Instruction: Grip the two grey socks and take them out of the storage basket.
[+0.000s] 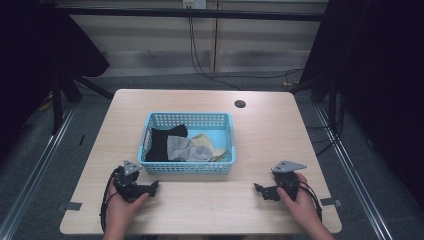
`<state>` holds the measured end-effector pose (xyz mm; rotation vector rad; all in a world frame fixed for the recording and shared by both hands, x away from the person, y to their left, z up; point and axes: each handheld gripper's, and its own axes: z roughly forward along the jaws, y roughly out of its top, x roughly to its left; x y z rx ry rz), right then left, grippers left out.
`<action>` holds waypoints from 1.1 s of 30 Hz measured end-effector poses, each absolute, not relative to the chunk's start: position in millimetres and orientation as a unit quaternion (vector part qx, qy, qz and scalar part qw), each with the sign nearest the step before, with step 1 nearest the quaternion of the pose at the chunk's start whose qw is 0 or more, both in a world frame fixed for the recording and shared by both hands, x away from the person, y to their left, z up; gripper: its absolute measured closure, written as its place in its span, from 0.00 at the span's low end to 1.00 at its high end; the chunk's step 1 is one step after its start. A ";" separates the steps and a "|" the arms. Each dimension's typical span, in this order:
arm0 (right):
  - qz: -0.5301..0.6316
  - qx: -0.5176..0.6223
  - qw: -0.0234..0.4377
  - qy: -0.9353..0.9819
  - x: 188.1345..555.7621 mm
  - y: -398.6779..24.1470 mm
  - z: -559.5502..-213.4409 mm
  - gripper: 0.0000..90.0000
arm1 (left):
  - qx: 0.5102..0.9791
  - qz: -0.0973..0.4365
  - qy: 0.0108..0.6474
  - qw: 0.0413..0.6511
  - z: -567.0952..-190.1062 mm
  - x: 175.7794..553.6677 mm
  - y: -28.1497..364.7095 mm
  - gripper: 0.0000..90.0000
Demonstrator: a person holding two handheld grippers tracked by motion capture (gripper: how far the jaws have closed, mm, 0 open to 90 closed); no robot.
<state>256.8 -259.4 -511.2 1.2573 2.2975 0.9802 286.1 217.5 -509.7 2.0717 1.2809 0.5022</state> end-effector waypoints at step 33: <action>0.346 0.441 0.172 0.810 257.5 -259.4 -511.3 0.11 | 0.821 0.145 0.483 0.267 -489.4 278.5 210.4 0.17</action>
